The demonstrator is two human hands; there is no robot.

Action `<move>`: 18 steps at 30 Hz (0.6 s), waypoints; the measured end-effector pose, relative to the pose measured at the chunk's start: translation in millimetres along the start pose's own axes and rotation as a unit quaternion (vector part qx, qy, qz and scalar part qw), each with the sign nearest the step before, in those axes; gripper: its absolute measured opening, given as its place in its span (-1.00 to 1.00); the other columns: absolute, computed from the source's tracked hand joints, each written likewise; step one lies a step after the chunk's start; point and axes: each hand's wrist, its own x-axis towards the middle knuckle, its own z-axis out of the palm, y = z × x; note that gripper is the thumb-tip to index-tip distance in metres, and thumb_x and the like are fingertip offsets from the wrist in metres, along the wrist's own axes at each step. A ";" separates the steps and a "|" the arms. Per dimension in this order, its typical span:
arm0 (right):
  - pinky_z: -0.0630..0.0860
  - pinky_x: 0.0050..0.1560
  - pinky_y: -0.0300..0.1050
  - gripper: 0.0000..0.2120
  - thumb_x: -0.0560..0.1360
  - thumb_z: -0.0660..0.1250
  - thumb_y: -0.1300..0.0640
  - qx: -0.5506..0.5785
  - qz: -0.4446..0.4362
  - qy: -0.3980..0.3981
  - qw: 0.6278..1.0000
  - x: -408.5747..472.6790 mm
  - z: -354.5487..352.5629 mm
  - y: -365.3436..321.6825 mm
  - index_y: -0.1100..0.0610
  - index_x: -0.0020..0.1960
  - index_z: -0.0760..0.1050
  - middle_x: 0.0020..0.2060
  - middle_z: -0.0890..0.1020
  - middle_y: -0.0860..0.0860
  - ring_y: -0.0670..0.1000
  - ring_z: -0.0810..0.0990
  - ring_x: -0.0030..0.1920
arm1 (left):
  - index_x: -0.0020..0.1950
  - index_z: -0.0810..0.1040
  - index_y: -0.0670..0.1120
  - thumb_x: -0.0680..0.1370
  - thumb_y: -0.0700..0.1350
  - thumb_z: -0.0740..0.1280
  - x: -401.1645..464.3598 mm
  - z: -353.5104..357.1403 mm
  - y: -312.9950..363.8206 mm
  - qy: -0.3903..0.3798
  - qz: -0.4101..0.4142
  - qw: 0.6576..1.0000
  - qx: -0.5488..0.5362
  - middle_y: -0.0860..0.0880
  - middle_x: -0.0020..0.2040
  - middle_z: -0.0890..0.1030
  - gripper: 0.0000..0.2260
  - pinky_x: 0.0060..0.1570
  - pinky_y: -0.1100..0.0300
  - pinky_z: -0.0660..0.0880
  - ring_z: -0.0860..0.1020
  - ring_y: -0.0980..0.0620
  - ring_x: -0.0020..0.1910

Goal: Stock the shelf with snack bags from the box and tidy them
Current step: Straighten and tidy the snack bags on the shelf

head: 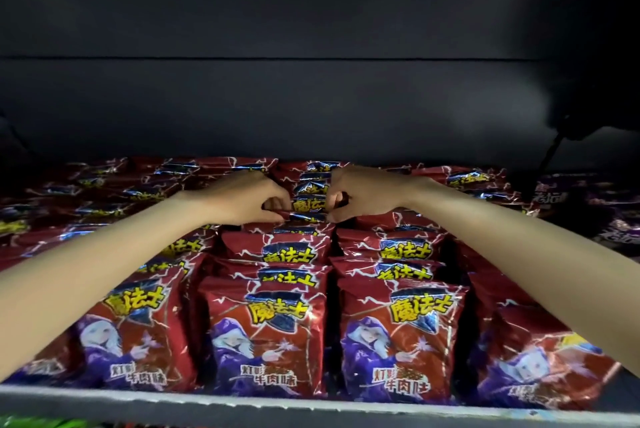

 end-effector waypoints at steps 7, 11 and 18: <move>0.36 0.16 -0.07 -0.87 0.51 0.34 0.01 -0.107 0.065 0.085 0.989 -6.3 1.5 2.5 0.03 -0.03 0.60 0.09 0.52 -0.02 0.00 0.41 0.18 | 0.22 0.48 0.16 0.45 -0.03 0.44 0.8 -5.6 1.8 -0.034 0.001 0.997 -0.072 0.17 0.01 0.54 -0.63 -0.17 0.38 0.44 0.51 0.24 -0.13; 0.37 0.17 -0.10 -0.92 0.49 0.34 0.07 -0.125 0.089 0.139 0.978 -4.6 8.8 -4.0 0.06 -0.09 0.60 0.09 0.51 0.00 0.03 0.45 0.16 | 0.21 0.48 0.12 0.45 -0.08 0.44 1.1 -4.0 2.3 -0.012 -0.009 1.000 0.004 0.10 0.05 0.57 -0.63 -0.31 0.36 0.35 0.46 0.21 -0.23; 0.41 0.12 -0.09 -0.91 0.46 0.39 0.01 -0.108 0.107 0.137 0.979 -5.5 10.7 -2.7 0.02 -0.11 0.59 0.05 0.51 -0.04 0.00 0.47 0.14 | 0.14 0.52 0.11 0.43 -0.04 0.47 -6.5 -11.2 2.0 0.012 -0.007 0.999 -0.034 0.19 0.01 0.59 -0.69 -0.20 0.23 0.52 0.51 0.30 -0.25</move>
